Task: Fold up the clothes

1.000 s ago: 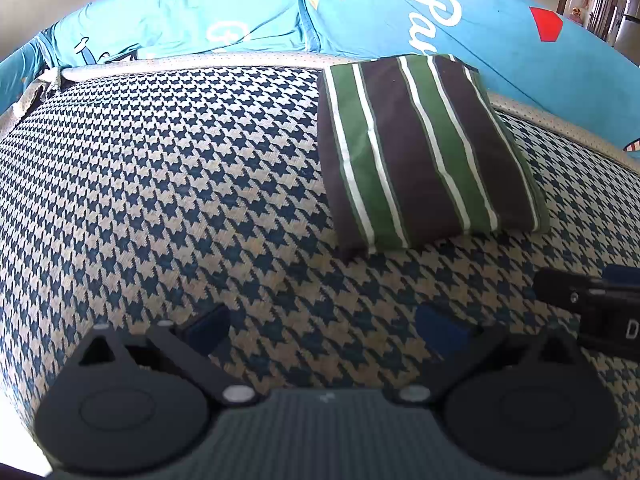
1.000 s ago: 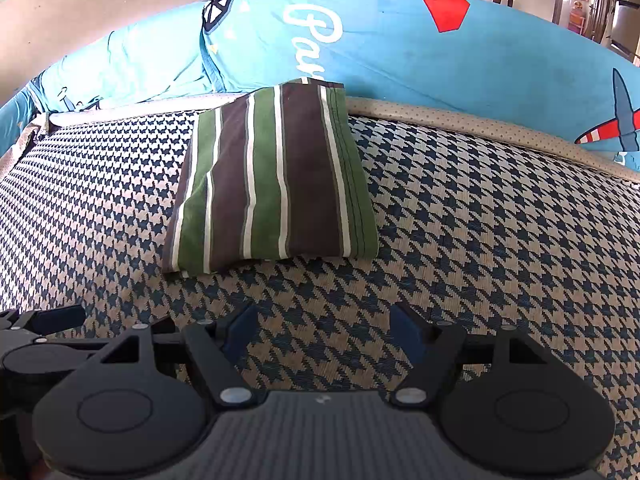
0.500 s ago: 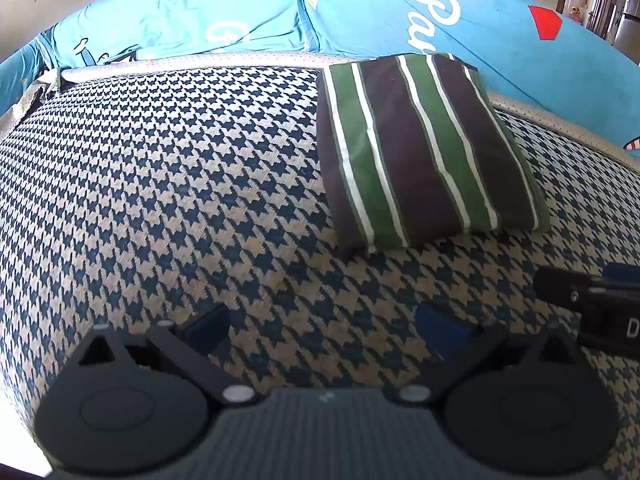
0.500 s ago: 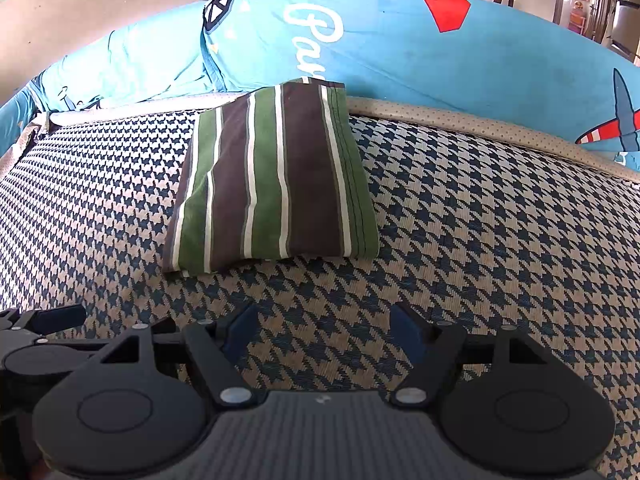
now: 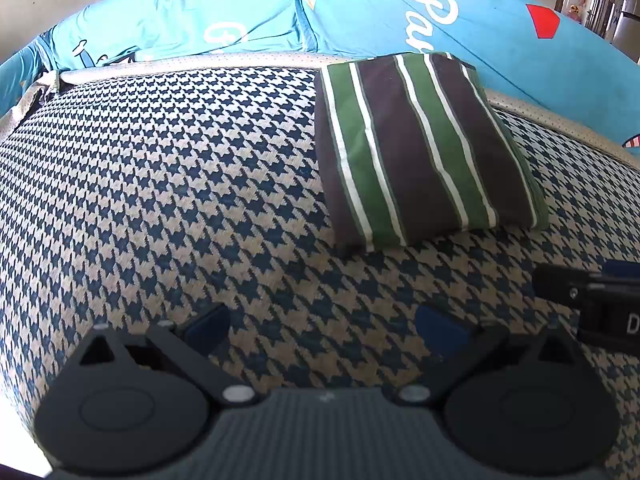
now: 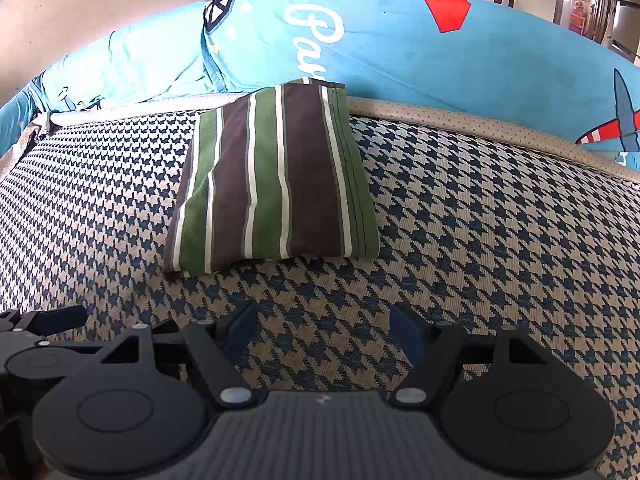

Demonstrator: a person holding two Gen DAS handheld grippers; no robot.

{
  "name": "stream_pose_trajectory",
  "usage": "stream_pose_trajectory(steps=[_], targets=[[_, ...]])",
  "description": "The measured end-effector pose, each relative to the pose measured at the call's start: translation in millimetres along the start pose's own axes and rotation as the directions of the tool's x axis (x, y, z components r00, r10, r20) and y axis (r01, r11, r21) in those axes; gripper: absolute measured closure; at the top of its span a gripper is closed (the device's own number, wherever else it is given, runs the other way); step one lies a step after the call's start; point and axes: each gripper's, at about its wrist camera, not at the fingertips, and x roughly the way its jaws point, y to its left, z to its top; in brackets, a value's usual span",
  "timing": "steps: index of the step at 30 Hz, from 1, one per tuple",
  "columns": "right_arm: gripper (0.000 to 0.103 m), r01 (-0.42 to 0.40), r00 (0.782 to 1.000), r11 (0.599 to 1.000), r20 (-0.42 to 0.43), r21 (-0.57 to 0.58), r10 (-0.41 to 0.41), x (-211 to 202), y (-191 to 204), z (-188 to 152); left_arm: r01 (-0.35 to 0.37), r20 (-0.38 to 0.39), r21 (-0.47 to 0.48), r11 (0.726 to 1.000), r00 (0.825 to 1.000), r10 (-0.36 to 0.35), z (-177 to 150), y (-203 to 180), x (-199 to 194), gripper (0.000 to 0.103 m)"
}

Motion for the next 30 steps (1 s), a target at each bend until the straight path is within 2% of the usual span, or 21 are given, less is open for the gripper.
stream_pose_trajectory(steps=[30], targets=[[0.029, 0.007, 1.000, 1.000, -0.009, 0.005, -0.007, 1, 0, -2, -0.004, -0.020, 0.020, 1.000, 1.000, 0.004, 1, -1, 6, 0.000]])
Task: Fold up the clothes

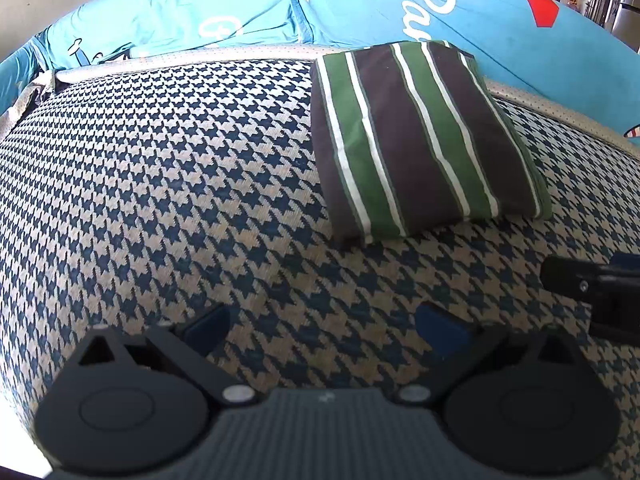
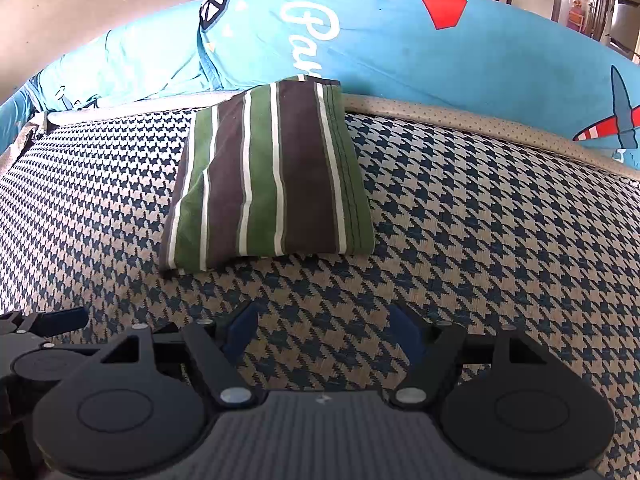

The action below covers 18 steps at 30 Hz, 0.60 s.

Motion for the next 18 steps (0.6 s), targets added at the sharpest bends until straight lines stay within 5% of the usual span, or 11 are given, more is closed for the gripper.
stream_pose_trajectory(steps=[18], targets=[[0.029, 0.006, 1.000, 1.000, 0.005, 0.007, -0.006, -4, 4, 0, -0.009, 0.010, 0.024, 1.000, 1.000, 0.008, 6, 14, 7, 0.000]])
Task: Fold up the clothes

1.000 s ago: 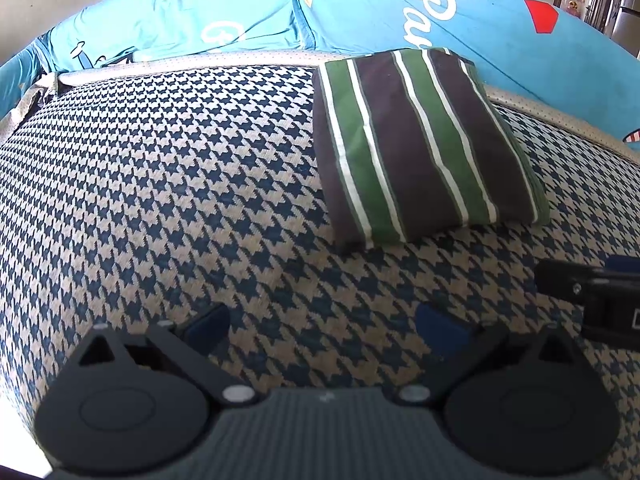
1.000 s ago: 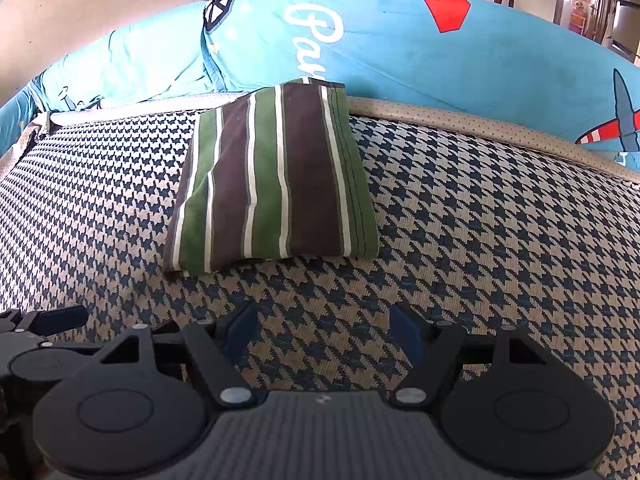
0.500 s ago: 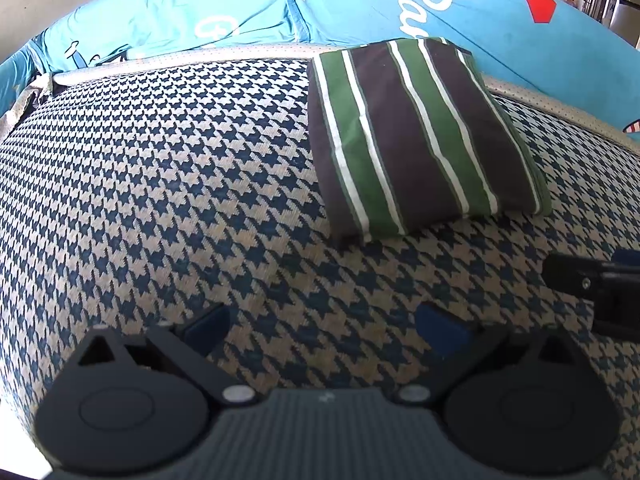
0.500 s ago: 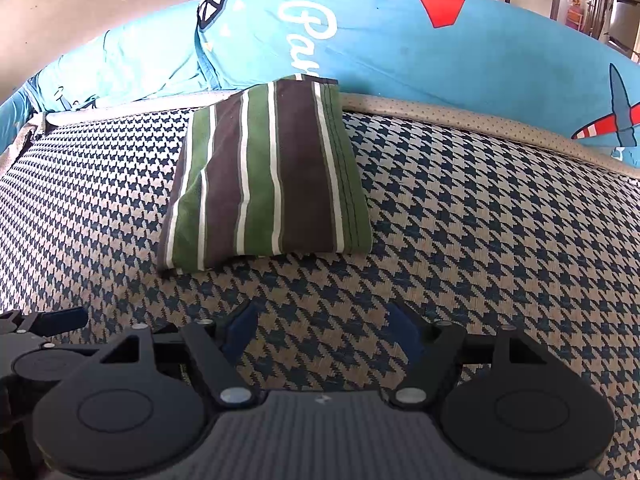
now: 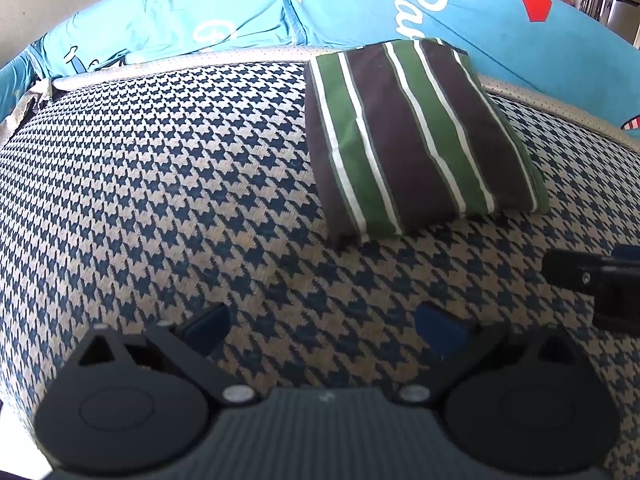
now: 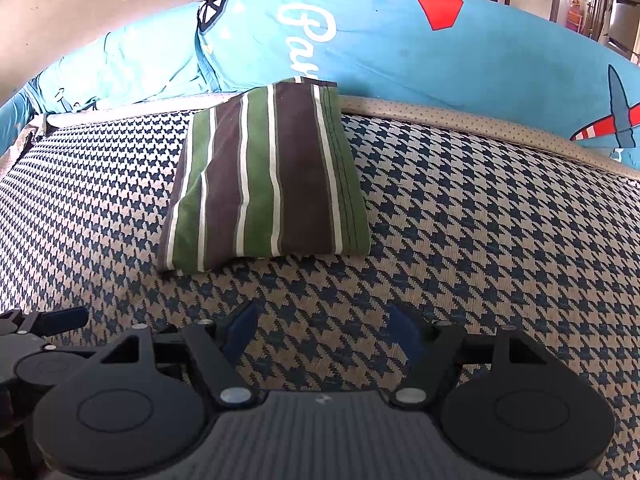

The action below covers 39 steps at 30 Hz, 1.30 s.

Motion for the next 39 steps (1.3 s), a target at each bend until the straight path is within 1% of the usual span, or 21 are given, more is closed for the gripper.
stream_pose_trajectory(steps=[5, 16, 19, 22, 25, 31, 39], targets=[[0.029, -0.001, 1.000, 1.000, -0.002, -0.004, 0.000, 1, 3, 0, -0.005, 0.015, 0.016, 1.000, 1.000, 0.005, 1, 4, 1, 0.000], [0.029, -0.003, 1.000, 1.000, -0.007, -0.011, 0.003, 2, 4, 0, 0.002, 0.015, 0.039, 0.999, 1.000, -0.003, 4, 16, 5, 0.000], [0.029, -0.003, 1.000, 1.000, -0.008, -0.013, 0.002, 3, 5, 0, 0.005, 0.011, 0.041, 0.999, 1.000, -0.006, -11, -14, -10, 0.000], [0.029, -0.003, 1.000, 1.000, -0.007, -0.014, 0.003, 3, 5, 0, 0.007, 0.009, 0.046, 0.999, 1.000, -0.007, -13, -16, -11, 0.000], [0.029, -0.002, 1.000, 1.000, -0.007, -0.014, 0.002, 4, 6, 0, 0.012, 0.011, 0.051, 0.999, 1.000, -0.013, -6, -29, -6, 0.000], [0.029, -0.004, 1.000, 1.000, -0.008, -0.017, 0.004, 5, 6, 0, 0.016, 0.012, 0.056, 0.998, 1.000, -0.017, -14, -38, -11, 0.000], [0.029, -0.003, 1.000, 1.000, -0.010, -0.019, 0.003, 6, 5, 0, 0.021, 0.009, 0.061, 0.998, 1.000, -0.022, -16, -39, -12, 0.000]])
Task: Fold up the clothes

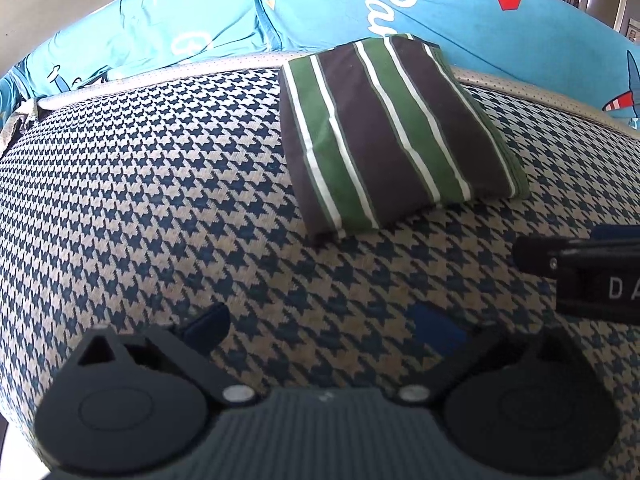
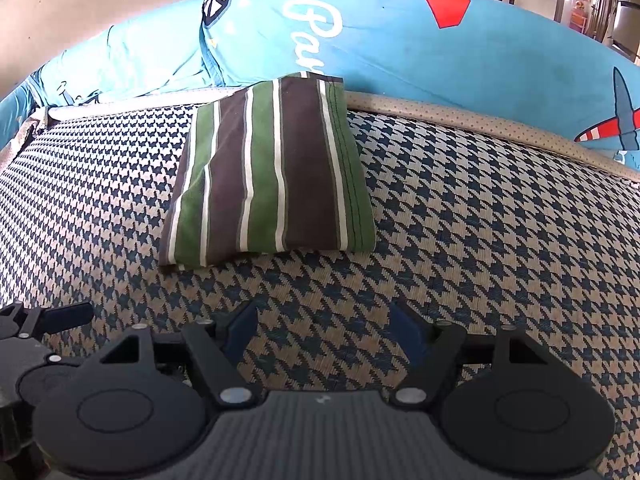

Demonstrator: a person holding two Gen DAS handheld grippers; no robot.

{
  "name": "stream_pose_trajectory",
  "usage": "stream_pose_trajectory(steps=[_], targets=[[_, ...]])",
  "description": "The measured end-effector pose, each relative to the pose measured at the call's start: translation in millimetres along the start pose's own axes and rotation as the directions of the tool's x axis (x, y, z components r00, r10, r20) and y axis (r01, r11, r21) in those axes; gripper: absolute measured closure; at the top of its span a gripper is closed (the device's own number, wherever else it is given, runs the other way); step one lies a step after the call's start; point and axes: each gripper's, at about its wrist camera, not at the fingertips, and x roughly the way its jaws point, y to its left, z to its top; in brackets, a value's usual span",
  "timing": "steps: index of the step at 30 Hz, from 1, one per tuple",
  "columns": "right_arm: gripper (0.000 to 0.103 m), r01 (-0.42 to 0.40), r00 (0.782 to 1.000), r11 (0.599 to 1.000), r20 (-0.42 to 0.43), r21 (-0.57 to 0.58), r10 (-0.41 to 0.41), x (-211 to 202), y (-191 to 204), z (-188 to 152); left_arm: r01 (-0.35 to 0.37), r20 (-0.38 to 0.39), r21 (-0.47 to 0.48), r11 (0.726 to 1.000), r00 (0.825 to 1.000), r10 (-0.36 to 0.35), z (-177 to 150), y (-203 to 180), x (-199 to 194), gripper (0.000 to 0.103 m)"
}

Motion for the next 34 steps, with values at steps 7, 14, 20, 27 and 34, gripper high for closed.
stream_pose_trajectory(steps=[7, 14, 20, 27, 34], targets=[[0.029, -0.002, 1.000, 1.000, -0.001, -0.003, 0.002, 1.0, 0.3, -1.3, 0.005, -0.003, -0.001, 1.000, 1.000, -0.005, 2.3, 1.7, 0.2, 0.000], [0.029, -0.004, 1.000, 1.000, 0.000, -0.005, 0.004, 1.6, -0.8, -1.5, 0.011, -0.006, -0.002, 1.000, 1.000, -0.011, 3.2, 3.0, -0.3, 0.000], [0.029, -0.003, 1.000, 1.000, -0.001, -0.009, 0.003, 3.4, -2.6, -1.2, 0.020, -0.012, -0.006, 1.000, 1.000, -0.020, 2.4, 4.6, 0.7, 0.000], [0.029, -0.001, 1.000, 1.000, -0.002, -0.012, 0.000, 4.6, -3.0, -0.8, 0.031, -0.007, -0.004, 1.000, 1.000, -0.031, 2.5, 5.8, 0.3, 0.000], [0.029, -0.001, 1.000, 1.000, -0.004, -0.005, 0.001, 7.1, -6.5, -0.7, 0.037, -0.005, -0.002, 0.999, 0.999, -0.037, 4.2, 6.4, 0.8, 0.000]])
